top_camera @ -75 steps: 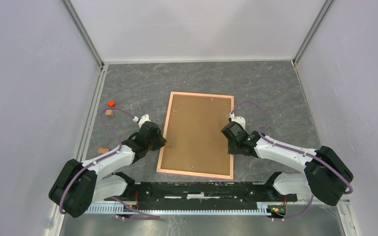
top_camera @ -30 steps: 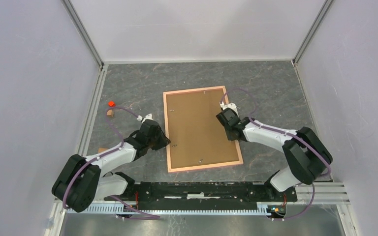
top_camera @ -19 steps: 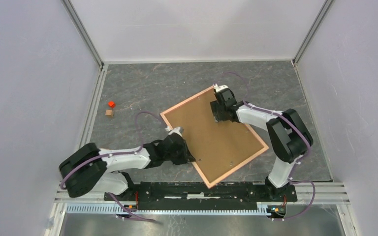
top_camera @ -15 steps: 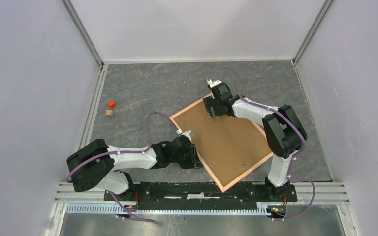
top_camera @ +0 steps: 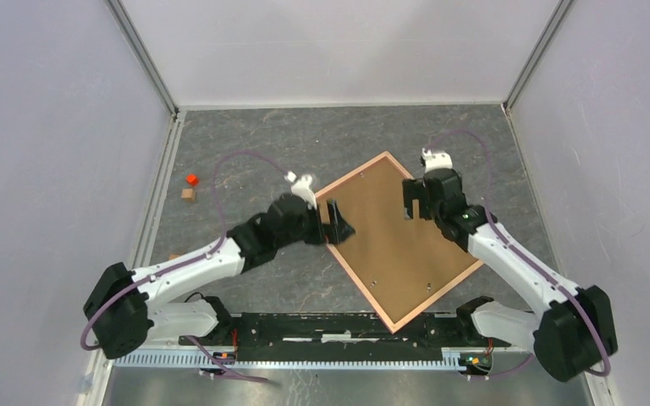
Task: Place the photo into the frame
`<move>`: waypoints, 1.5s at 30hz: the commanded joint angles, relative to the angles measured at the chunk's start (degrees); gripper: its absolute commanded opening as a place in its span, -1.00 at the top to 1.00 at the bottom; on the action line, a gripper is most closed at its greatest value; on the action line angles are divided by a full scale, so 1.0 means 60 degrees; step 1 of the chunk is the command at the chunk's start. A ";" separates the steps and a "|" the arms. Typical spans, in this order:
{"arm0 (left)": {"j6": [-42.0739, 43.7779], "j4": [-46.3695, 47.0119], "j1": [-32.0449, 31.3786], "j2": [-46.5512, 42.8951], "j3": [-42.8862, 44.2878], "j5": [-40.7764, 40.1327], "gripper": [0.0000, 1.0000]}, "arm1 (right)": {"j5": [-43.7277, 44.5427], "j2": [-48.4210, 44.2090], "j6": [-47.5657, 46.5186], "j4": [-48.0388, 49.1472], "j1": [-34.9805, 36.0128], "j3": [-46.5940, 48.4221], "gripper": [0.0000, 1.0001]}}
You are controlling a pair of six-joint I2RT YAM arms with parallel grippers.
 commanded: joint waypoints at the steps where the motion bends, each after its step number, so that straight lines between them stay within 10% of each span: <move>1: 0.0802 -0.0793 0.1955 0.1045 0.1662 -0.0920 -1.00 | 0.0770 -0.1160 0.1586 -0.0609 -0.0055 -0.1610 -0.96; 7: 0.2349 -0.2634 0.2851 0.4907 0.5656 -0.1770 -1.00 | 0.0895 -0.2162 0.2314 -0.1296 -0.0084 -0.2161 -0.96; 12: 0.4356 -0.4311 0.2850 0.8121 0.9294 0.0192 -1.00 | -0.0481 -0.3132 0.2051 -0.1717 -0.0087 -0.2196 -0.96; 18: 0.4788 -0.4648 0.2833 0.9540 1.0397 0.0052 -0.94 | -0.0797 -0.4324 0.1639 -0.1643 -0.0085 -0.2450 -0.96; 22: 0.4736 -0.5388 0.2837 1.0308 1.0859 -0.0562 -0.50 | -0.0659 -0.4242 0.1428 -0.1901 -0.0084 -0.2160 -0.96; 32: 0.3140 -0.5940 0.3143 0.9357 0.8706 -0.2754 0.94 | -0.1451 -0.4174 0.1551 -0.1800 -0.0088 -0.2496 -0.97; 45: 0.1544 -0.4847 0.3565 0.4416 0.1817 -0.2672 0.96 | -0.0088 -0.2177 0.0959 -0.0935 -0.0355 -0.2112 -0.96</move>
